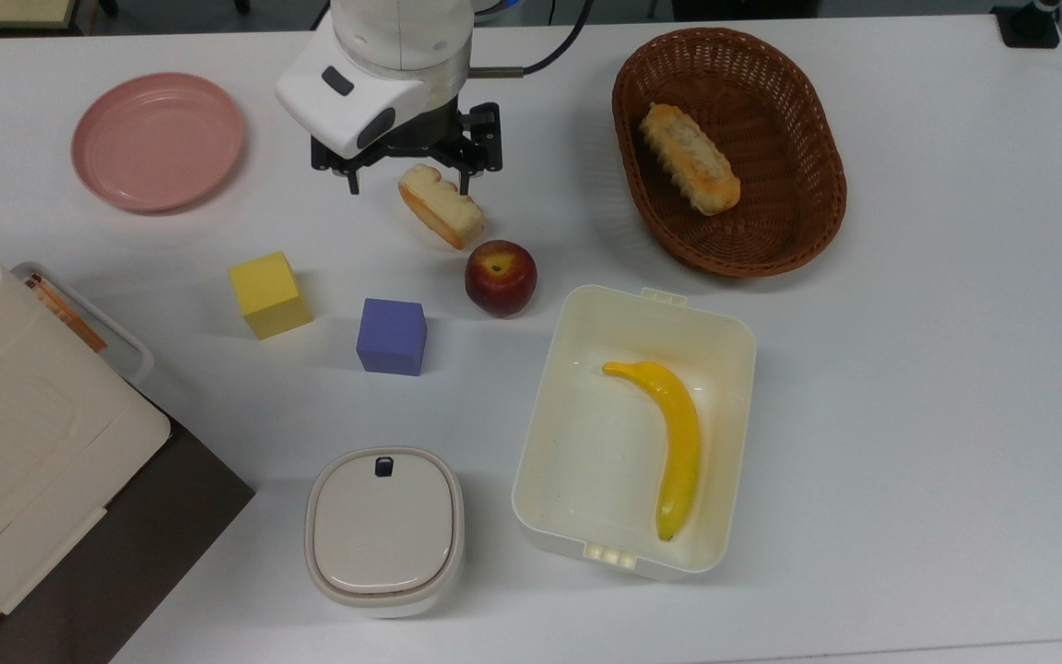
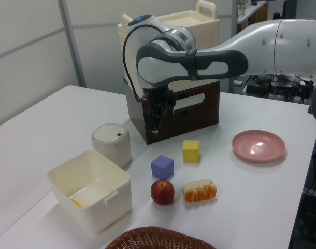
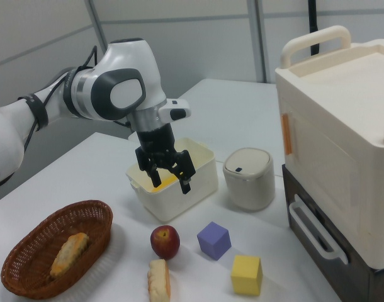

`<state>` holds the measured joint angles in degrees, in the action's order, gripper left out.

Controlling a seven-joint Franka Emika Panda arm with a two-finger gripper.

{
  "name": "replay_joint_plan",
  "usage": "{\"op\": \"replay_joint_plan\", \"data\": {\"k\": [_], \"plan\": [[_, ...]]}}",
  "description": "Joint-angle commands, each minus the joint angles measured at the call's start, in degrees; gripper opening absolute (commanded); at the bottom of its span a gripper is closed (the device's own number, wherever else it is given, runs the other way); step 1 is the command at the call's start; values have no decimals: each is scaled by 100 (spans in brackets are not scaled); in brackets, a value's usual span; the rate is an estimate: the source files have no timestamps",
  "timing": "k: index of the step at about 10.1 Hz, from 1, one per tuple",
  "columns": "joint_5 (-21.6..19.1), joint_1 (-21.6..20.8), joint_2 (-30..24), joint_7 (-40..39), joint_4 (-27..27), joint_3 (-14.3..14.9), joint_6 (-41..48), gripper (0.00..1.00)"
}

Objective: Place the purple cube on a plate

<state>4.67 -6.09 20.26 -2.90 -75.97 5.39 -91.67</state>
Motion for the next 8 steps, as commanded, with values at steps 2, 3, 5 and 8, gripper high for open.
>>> {"op": "replay_joint_plan", "data": {"k": [2, 3, 5, 8], "plan": [[34, 55, -242, -106, -181, 24, 9, 100], [34, 55, -225, -114, -181, 32, -9, 100], [25, 38, -225, -115, -207, 24, -18, 100], [25, 20, -225, -184, -225, 6, 17, 100]]}}
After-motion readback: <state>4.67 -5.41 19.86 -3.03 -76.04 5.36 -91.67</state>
